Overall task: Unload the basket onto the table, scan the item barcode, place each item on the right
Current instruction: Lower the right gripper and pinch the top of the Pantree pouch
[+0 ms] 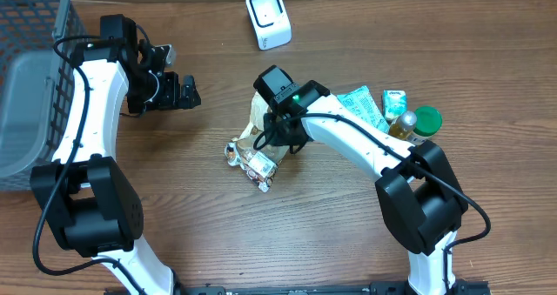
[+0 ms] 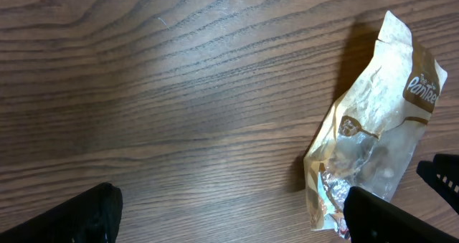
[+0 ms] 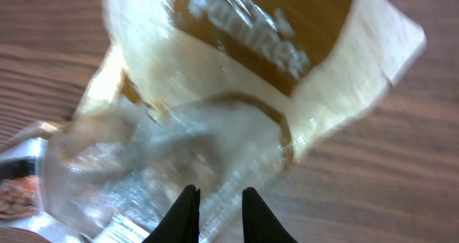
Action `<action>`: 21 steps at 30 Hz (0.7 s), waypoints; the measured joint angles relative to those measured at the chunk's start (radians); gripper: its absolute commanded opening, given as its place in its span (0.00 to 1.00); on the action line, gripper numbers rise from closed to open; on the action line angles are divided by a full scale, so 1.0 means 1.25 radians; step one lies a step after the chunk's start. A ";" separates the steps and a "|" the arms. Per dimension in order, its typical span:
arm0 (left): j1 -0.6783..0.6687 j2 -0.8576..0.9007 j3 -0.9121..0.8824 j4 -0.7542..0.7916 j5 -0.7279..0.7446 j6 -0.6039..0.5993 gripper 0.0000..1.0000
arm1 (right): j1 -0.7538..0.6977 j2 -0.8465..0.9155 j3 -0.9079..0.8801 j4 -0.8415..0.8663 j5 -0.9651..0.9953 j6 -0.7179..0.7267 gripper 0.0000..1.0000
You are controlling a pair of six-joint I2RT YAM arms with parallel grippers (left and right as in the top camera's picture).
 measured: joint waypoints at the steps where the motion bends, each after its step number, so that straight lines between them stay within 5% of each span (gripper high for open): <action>1: 0.000 0.000 0.000 -0.001 0.000 0.000 1.00 | 0.000 0.000 0.000 -0.005 0.000 0.005 0.17; 21: 0.000 0.000 0.000 0.000 0.000 0.000 1.00 | 0.047 0.000 -0.098 0.034 -0.111 0.119 0.18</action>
